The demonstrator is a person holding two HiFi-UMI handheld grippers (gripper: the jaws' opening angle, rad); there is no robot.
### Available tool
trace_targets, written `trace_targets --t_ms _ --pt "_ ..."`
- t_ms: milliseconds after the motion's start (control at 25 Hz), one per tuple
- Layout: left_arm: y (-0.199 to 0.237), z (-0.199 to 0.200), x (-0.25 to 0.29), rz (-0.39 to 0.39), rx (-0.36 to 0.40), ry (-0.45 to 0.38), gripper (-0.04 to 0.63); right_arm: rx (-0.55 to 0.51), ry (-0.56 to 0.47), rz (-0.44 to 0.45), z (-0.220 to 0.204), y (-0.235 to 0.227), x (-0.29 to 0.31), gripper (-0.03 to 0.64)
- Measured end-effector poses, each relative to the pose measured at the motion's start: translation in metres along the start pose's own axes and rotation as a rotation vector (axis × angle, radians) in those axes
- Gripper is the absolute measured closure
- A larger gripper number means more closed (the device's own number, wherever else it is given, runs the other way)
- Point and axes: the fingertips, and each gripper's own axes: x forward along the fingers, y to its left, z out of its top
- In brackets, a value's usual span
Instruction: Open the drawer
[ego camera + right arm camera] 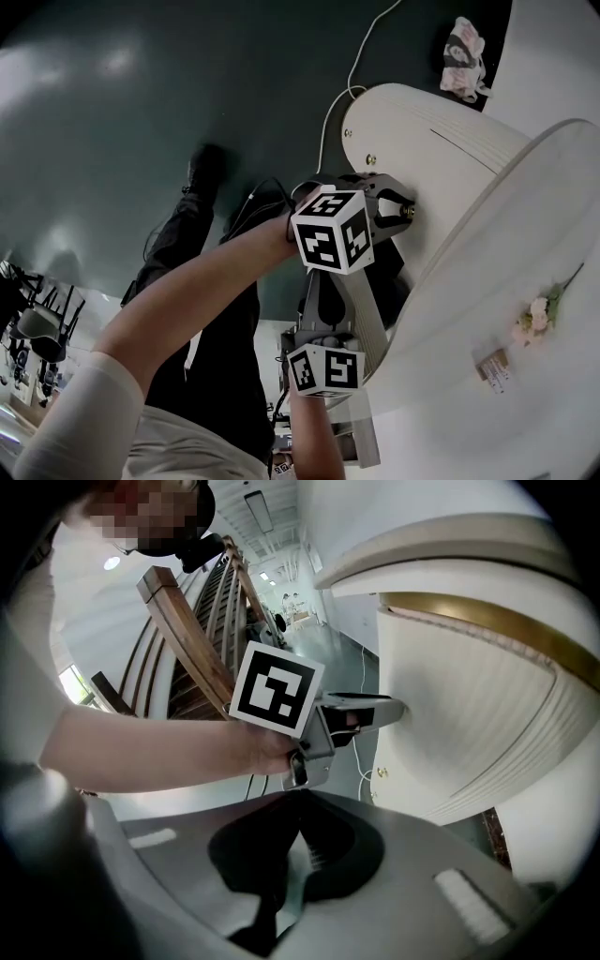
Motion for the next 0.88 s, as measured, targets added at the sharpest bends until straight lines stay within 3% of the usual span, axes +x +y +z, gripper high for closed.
trace_targets --t_ms 320,880 --pt "-0.002 -0.007 -0.009 -0.002 0.004 0.012 0.491 0.001 -0.015 -0.007 -0.004 0.002 -0.006 0.606" --pt "-0.001 -0.033 -0.080 0.025 -0.009 0.027 0.491 -0.030 -0.015 -0.017 -0.017 0.033 -0.007 0.606"
